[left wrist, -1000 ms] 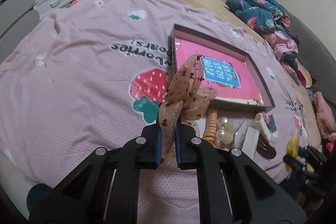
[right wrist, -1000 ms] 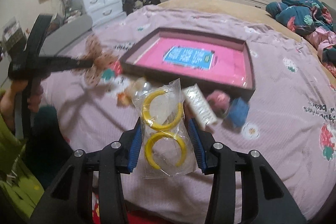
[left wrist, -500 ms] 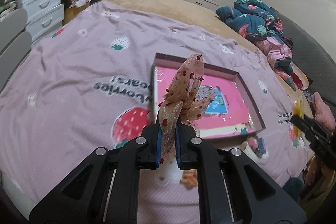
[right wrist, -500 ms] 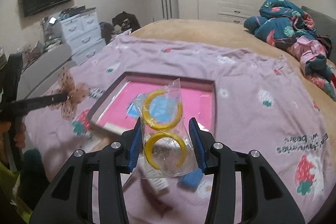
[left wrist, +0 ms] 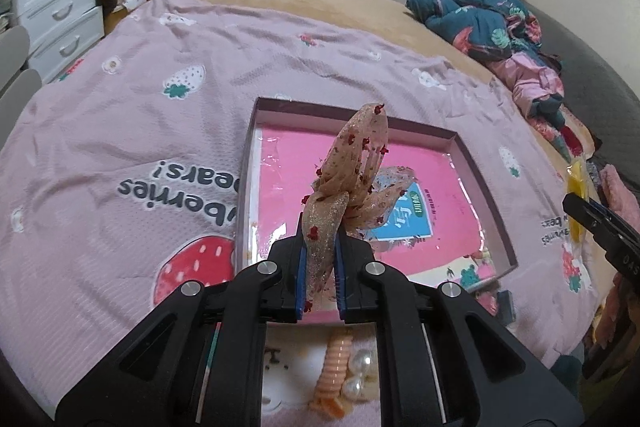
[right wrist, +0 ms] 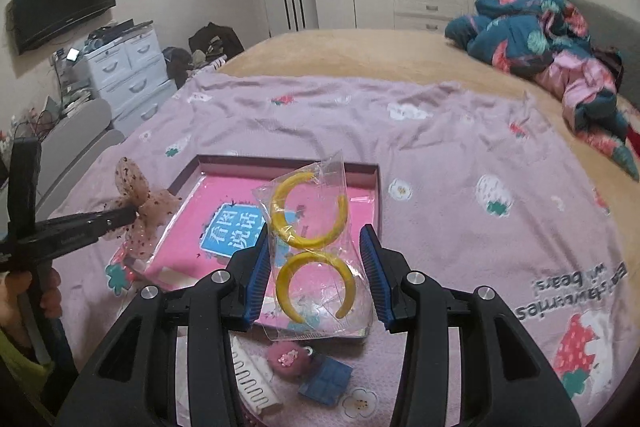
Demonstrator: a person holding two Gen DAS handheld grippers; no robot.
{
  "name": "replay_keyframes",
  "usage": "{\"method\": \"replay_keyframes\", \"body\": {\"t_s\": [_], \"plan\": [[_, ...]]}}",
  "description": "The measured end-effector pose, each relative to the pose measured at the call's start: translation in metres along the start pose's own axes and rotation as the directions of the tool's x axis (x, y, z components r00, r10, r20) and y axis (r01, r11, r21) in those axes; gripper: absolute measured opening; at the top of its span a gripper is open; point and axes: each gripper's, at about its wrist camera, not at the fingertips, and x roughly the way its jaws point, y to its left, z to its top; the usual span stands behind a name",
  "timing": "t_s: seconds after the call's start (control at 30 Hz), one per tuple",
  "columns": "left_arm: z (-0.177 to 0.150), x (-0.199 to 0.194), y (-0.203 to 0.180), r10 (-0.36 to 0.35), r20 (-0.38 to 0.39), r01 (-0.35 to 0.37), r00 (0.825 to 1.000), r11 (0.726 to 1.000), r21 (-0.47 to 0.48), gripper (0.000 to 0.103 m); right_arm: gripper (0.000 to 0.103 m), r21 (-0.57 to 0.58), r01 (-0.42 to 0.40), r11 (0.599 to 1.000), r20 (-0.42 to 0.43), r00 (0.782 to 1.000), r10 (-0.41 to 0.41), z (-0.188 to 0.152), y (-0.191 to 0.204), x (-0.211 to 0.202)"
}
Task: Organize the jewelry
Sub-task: 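Release the bow into the tray with the left tool while the right tool drops the bangle bag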
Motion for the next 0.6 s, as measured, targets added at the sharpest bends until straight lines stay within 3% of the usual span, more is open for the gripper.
{"method": "replay_keyframes", "body": {"t_s": [0.4, 0.53, 0.6], "plan": [[-0.001, 0.040, -0.004, 0.055, -0.058, -0.053, 0.997, 0.998, 0.030, 0.010, 0.042, 0.071, -0.008, 0.997, -0.125, 0.992, 0.016, -0.015, -0.002, 0.060], [-0.005, 0.042, 0.000, 0.065, -0.068, -0.063, 0.996, 0.998, 0.029, 0.020, 0.043, 0.064, 0.004, 0.998, -0.154, 0.988, 0.006, -0.019, 0.000, 0.076], [-0.005, 0.040, 0.002, 0.069, -0.065, -0.068, 0.995, 0.997, 0.027, 0.032, 0.043, 0.069, 0.010, 0.998, -0.173, 0.985, 0.002, -0.022, 0.000, 0.084]]}}
